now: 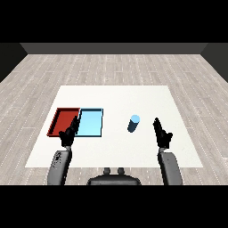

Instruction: Pick the blue can and put it in the blue box

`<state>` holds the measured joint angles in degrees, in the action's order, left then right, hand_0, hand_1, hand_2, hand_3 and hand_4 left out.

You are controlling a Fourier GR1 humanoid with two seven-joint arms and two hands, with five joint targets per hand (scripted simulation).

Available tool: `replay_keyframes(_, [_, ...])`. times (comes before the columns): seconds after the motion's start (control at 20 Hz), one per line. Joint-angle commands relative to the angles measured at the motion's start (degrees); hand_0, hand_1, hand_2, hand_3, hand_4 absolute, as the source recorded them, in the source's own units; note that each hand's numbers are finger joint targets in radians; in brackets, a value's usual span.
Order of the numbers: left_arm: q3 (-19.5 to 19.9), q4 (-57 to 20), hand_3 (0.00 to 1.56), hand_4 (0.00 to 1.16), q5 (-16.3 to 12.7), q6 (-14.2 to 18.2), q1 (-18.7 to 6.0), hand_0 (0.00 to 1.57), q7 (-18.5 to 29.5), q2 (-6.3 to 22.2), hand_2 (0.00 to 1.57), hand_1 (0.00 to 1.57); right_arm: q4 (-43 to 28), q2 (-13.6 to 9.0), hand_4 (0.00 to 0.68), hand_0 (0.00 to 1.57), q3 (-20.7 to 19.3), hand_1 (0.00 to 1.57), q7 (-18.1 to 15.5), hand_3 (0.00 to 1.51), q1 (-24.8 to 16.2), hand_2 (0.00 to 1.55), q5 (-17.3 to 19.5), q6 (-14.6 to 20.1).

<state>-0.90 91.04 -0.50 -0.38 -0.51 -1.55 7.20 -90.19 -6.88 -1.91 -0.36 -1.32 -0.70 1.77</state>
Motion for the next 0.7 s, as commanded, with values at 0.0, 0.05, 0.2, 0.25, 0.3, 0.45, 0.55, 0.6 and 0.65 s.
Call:
replay_keyframes(0.0, [0.8,-0.3,0.0,0.0,0.6,-0.4,0.3,0.0,0.4,-1.2,0.0,0.0,2.1,1.2,0.0,0.0,0.0,0.0,0.6,0.0,1.9,0.0,1.1,-0.1])
replay_keyframes(0.05, [0.7,-0.6,0.0,0.0,0.4,0.0,0.8,0.0,0.7,-1.6,0.0,0.0,4.0,1.6,0.0,0.0,0.6,0.0,1.3,0.0,3.6,0.0,1.6,0.5])
replay_keyframes(0.2, [0.8,-1.2,0.0,0.0,0.0,0.9,2.1,0.0,1.8,-2.8,0.0,0.0,9.9,3.3,0.0,0.0,1.8,0.0,3.1,0.0,8.7,0.0,2.8,1.7])
replay_keyframes(0.25, [-1.2,4.8,0.0,0.0,1.1,3.3,3.6,0.0,-1.4,-4.4,0.0,0.0,14.5,4.8,0.0,0.0,2.8,0.0,1.9,0.0,11.5,0.0,4.1,2.7])
replay_keyframes(0.3, [1.4,2.3,0.0,0.0,-1.3,2.4,-0.3,0.0,12.8,-5.9,0.0,0.0,3.1,5.7,0.0,0.0,3.1,0.0,-7.9,0.0,9.4,0.0,-3.0,-4.0])
replay_keyframes(0.45, [2.3,2.1,0.0,0.0,-2.5,-0.5,1.7,0.0,18.0,-4.4,0.0,0.0,6.7,5.7,0.0,0.0,2.9,0.0,-13.3,0.0,9.8,0.0,-3.1,-5.7])
replay_keyframes(0.55, [3.8,0.1,0.0,0.0,-3.0,-0.6,1.9,0.0,20.4,-4.2,0.0,0.0,6.5,5.7,0.0,0.0,3.2,0.0,-14.4,0.0,8.0,0.0,-3.1,-6.4])
replay_keyframes(0.6, [4.1,-1.4,0.0,0.0,-2.5,-2.1,2.8,0.0,23.7,-3.1,0.0,0.0,9.3,5.4,0.0,0.0,2.0,0.0,-15.6,0.0,10.8,0.0,-4.2,-7.5])
replay_keyframes(0.65, [2.3,-3.1,0.0,0.0,-1.5,-0.3,2.1,0.0,24.5,-6.0,0.0,0.0,11.1,4.5,0.0,0.0,0.9,0.0,-15.2,0.0,10.9,0.0,-4.6,-8.2])
